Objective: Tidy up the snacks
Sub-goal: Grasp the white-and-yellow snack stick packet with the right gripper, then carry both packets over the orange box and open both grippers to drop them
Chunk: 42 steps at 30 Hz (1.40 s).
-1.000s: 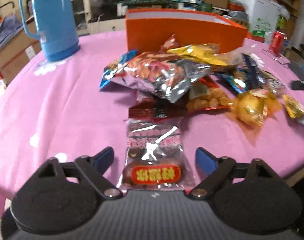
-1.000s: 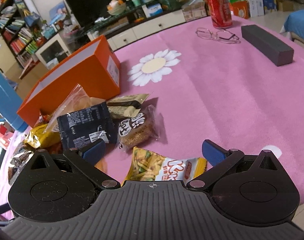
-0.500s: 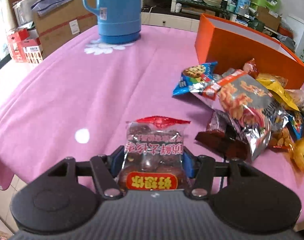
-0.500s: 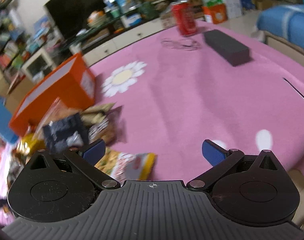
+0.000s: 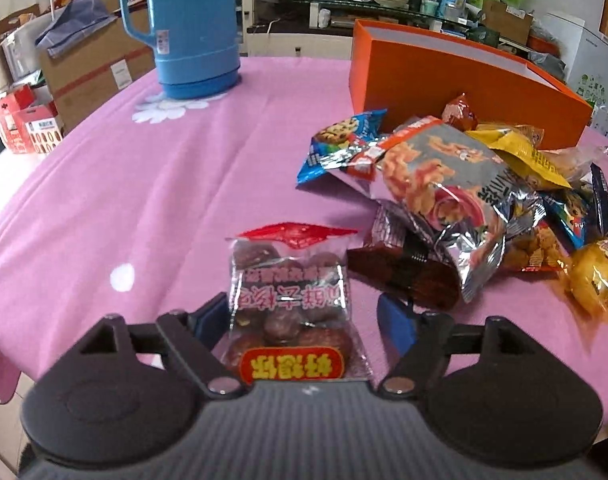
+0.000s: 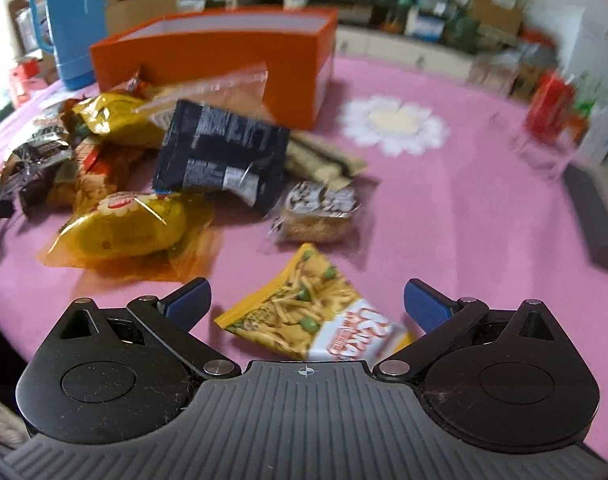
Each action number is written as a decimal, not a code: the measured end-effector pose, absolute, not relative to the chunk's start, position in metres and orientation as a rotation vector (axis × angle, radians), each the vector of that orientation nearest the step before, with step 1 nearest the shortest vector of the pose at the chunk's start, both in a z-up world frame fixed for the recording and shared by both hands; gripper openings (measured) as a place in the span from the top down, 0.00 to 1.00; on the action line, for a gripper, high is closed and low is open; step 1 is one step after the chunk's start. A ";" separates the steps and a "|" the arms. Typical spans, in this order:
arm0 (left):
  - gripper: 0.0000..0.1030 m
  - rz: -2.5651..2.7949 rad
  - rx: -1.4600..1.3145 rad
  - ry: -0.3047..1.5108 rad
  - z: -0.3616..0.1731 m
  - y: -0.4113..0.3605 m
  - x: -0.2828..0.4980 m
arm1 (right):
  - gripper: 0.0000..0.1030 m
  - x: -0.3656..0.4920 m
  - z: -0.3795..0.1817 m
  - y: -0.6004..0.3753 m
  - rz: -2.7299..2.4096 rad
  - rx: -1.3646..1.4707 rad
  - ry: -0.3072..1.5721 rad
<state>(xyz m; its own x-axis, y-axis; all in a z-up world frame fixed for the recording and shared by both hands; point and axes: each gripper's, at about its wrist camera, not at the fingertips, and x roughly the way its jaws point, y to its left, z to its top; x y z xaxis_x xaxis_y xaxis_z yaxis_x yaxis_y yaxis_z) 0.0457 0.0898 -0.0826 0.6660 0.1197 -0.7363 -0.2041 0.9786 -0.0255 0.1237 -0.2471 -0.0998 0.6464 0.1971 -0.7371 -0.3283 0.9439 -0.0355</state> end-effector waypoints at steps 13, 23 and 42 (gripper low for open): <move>0.15 0.153 -0.088 0.812 -0.085 0.090 0.044 | 0.19 0.111 -0.110 -0.241 0.150 -0.067 0.844; 0.29 0.138 -0.077 0.801 -0.083 0.089 0.043 | 0.22 0.111 -0.111 -0.242 0.110 -0.059 0.824; 0.48 0.050 -0.208 0.591 0.028 0.110 0.070 | 0.98 0.122 -0.016 -0.241 0.310 0.160 0.544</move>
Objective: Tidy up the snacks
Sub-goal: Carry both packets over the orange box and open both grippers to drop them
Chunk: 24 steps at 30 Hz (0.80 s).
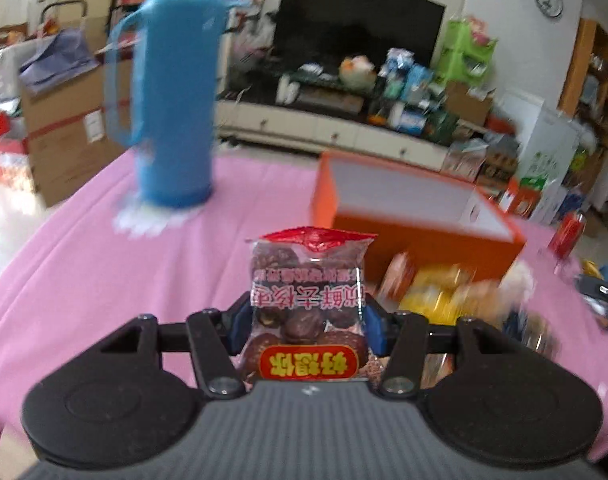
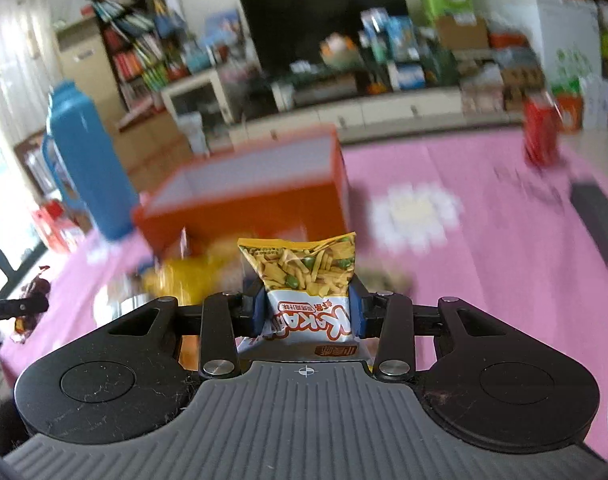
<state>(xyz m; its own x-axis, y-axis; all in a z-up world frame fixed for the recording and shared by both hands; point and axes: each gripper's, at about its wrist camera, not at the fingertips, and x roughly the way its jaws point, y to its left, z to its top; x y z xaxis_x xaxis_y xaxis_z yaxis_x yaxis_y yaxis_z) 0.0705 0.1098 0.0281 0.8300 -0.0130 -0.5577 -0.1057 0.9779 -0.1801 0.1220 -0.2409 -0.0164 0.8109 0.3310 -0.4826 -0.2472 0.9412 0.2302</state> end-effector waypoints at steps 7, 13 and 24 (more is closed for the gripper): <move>0.48 0.004 -0.182 0.565 0.036 0.076 0.211 | 0.98 0.252 0.012 -0.194 0.353 0.170 0.467; 0.38 -0.007 -0.175 0.591 0.011 0.069 0.290 | 0.89 0.339 -0.012 -0.152 0.399 0.133 0.506; 0.06 0.011 -0.152 0.487 0.044 0.072 0.229 | 0.22 0.293 0.012 -0.165 0.388 0.133 0.363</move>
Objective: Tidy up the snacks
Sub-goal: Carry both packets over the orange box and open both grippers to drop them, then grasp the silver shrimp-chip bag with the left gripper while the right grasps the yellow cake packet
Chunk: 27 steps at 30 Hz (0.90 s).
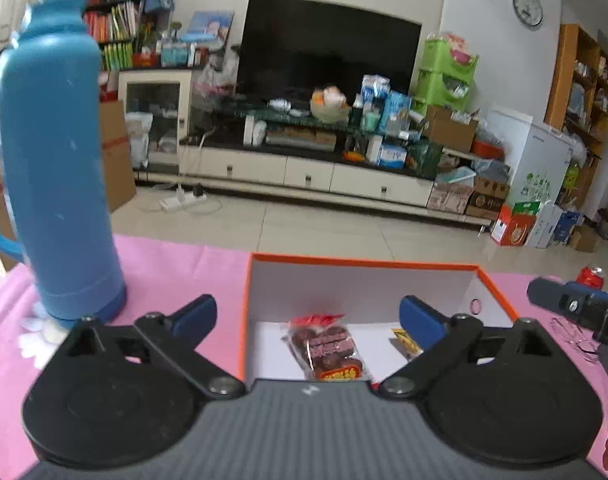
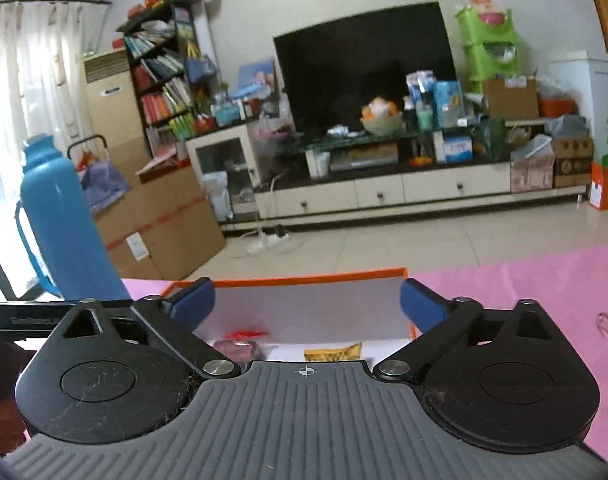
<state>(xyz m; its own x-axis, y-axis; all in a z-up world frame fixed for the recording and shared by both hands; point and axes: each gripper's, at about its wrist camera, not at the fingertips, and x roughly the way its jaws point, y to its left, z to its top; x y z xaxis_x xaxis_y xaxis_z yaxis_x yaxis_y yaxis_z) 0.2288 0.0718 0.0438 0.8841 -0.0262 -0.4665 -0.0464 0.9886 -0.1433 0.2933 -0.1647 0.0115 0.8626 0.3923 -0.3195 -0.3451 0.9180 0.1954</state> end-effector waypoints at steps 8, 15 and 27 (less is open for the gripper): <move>0.03 0.073 -0.072 0.515 0.014 0.068 0.117 | 0.19 0.211 0.004 -0.200 0.339 0.172 0.414; 0.04 0.101 -0.141 0.682 -0.039 0.056 0.052 | 0.19 0.151 -0.047 -0.249 0.252 0.323 0.556; 0.04 0.226 0.075 0.611 -0.023 0.014 0.128 | 0.19 0.152 -0.061 -0.275 0.204 0.329 0.589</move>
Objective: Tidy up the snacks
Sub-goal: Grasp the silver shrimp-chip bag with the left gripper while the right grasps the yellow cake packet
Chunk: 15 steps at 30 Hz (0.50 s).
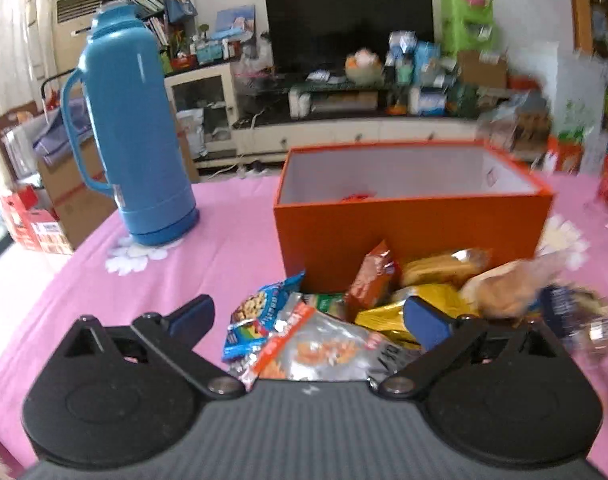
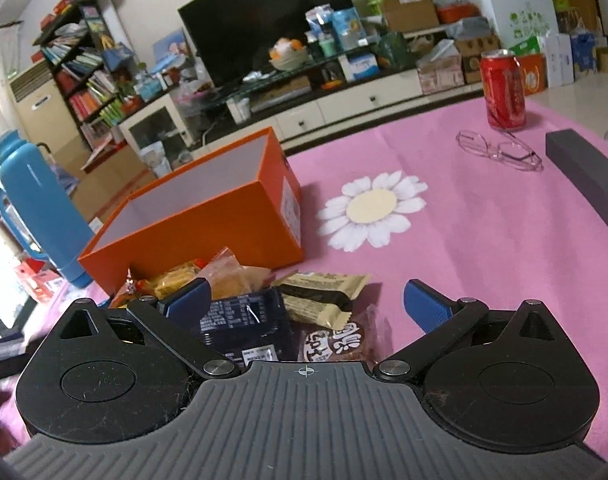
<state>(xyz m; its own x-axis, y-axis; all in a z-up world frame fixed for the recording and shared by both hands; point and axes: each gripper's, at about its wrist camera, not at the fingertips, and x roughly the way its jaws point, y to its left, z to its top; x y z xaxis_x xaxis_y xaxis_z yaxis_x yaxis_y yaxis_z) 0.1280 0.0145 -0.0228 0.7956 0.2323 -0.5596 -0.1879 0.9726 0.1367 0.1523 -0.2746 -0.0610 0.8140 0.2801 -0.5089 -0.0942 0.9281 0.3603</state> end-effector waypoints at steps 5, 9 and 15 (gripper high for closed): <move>0.06 0.213 0.114 0.725 -0.050 0.017 0.139 | 0.19 0.153 -0.061 -0.275 0.232 0.325 0.592; 0.07 0.213 0.124 0.751 -0.058 0.037 0.110 | 0.19 0.155 -0.062 -0.273 0.255 0.315 0.599; 0.07 0.176 0.052 0.782 -0.062 0.084 0.073 | 0.19 0.157 -0.064 -0.266 0.263 0.301 0.612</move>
<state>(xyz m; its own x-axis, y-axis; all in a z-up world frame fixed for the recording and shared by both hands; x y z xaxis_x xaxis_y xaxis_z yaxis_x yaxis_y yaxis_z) 0.0726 0.0838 -0.0623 0.6955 0.1768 -0.6964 -0.1387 0.9841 0.1114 0.1568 -0.2664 -0.0637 0.7878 0.3286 -0.5209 -0.1524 0.9235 0.3520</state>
